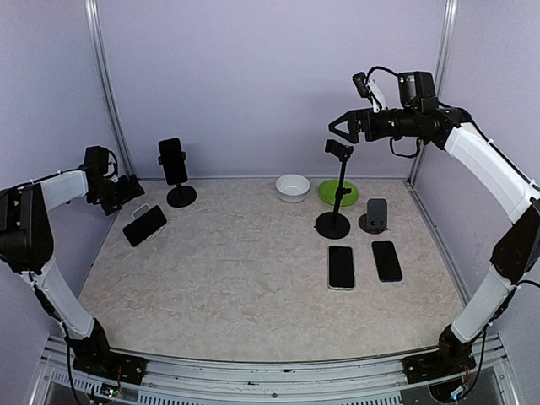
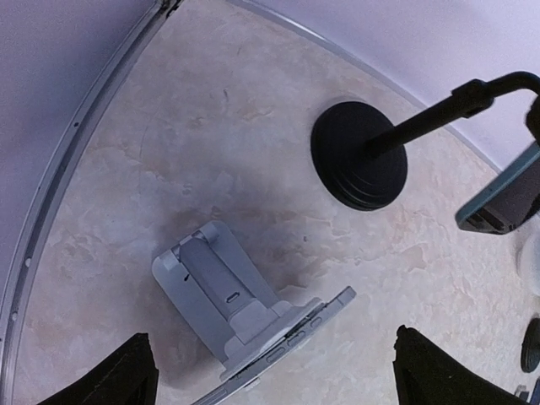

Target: Remove the phone from the phone stand

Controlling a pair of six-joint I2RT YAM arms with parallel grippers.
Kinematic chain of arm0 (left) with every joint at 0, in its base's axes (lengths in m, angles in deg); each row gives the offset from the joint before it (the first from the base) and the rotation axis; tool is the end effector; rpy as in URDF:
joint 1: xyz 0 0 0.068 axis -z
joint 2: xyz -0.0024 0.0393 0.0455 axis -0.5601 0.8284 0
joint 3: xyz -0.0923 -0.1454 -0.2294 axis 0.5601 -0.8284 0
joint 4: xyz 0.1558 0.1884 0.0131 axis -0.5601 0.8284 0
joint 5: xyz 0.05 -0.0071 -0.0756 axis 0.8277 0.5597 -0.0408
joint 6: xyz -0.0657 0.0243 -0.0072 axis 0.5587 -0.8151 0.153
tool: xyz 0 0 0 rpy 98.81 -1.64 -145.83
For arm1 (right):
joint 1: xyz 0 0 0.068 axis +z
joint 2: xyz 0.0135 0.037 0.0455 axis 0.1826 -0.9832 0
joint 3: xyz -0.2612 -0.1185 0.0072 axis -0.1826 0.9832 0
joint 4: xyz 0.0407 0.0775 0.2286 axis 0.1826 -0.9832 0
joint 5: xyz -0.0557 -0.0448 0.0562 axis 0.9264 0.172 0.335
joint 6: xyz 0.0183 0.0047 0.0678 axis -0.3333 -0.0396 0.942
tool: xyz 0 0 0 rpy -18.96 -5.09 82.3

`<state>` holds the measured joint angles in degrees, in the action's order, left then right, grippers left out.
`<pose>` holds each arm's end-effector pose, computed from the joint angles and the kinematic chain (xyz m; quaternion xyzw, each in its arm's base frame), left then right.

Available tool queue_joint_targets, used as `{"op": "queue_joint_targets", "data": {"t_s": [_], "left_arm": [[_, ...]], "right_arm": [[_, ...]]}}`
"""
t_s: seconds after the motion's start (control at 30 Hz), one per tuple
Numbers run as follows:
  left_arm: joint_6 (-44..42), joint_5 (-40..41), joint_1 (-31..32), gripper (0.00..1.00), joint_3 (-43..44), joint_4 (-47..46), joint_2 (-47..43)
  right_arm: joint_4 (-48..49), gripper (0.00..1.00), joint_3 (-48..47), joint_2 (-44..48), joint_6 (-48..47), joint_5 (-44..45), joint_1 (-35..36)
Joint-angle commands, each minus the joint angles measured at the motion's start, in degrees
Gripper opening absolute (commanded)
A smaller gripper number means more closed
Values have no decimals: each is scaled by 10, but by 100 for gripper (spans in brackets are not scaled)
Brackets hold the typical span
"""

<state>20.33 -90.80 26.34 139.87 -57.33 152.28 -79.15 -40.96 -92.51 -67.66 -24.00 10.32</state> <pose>0.3714 0.0407 0.2561 -0.2011 0.9069 -0.1195 0.3504 0.3368 0.1545 0.4456 -0.2436 0.7770 0.2925 0.5014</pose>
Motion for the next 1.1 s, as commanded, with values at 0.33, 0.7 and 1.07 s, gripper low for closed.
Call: {"op": "queue_joint_targets", "data": {"t_s": [0.33, 0.7, 1.07], "left_arm": [[265, 342, 138, 98, 86, 120, 94], [285, 376, 148, 92, 121, 165, 140], [295, 364, 155, 67, 113, 150, 131]], "right_arm": [[6, 100, 0, -10, 19, -4, -6], [6, 100, 11, 0, 22, 1, -6], [5, 100, 15, 3, 22, 3, -6]]}}
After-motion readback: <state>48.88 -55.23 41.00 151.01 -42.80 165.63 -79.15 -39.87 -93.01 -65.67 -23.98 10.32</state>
